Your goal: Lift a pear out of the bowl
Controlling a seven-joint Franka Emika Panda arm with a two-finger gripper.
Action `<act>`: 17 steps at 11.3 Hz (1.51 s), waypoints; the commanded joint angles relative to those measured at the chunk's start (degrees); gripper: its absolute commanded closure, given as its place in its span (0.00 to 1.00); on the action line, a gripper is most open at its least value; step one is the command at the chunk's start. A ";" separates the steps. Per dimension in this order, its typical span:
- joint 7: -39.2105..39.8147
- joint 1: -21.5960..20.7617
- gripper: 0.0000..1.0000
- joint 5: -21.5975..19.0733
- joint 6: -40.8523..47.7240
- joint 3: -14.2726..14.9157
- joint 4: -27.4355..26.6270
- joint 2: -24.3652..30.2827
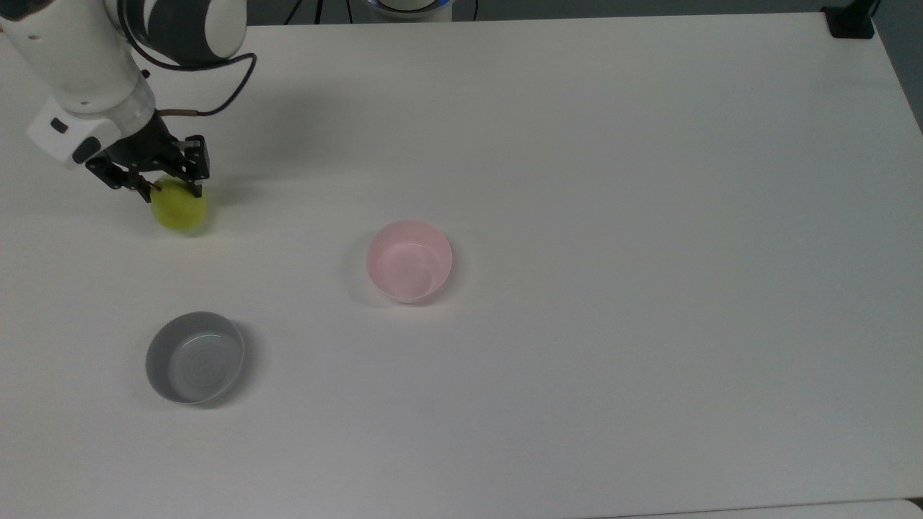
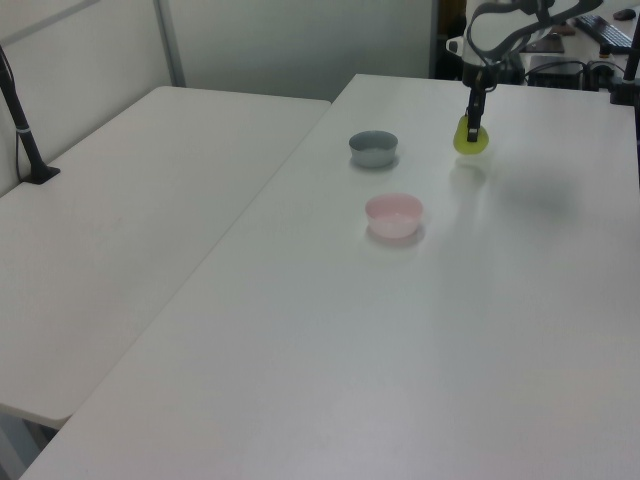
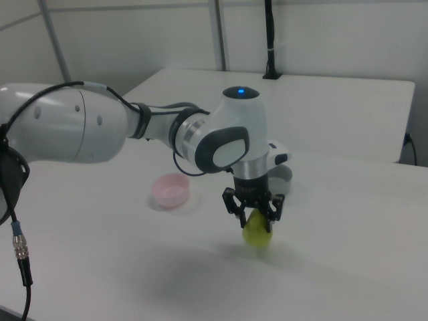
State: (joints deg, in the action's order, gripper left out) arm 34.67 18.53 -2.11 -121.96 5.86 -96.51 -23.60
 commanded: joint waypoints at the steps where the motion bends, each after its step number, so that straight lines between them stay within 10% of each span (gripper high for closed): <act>1: -3.99 -1.48 0.86 2.20 -6.01 0.29 -5.09 0.66; 3: -4.08 -1.39 0.48 2.11 -5.75 0.29 -5.00 0.66; 4: -5.47 -1.30 0.00 2.11 -5.31 0.29 -4.82 1.01; 10: -13.48 -1.83 0.00 2.20 10.27 -0.41 0.16 10.91; 17: -29.38 -15.96 0.00 2.11 24.99 0.11 0.54 24.82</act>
State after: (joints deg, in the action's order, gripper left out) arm 10.16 7.99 -0.83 -100.97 5.06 -94.46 -2.39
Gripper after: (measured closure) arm 0.000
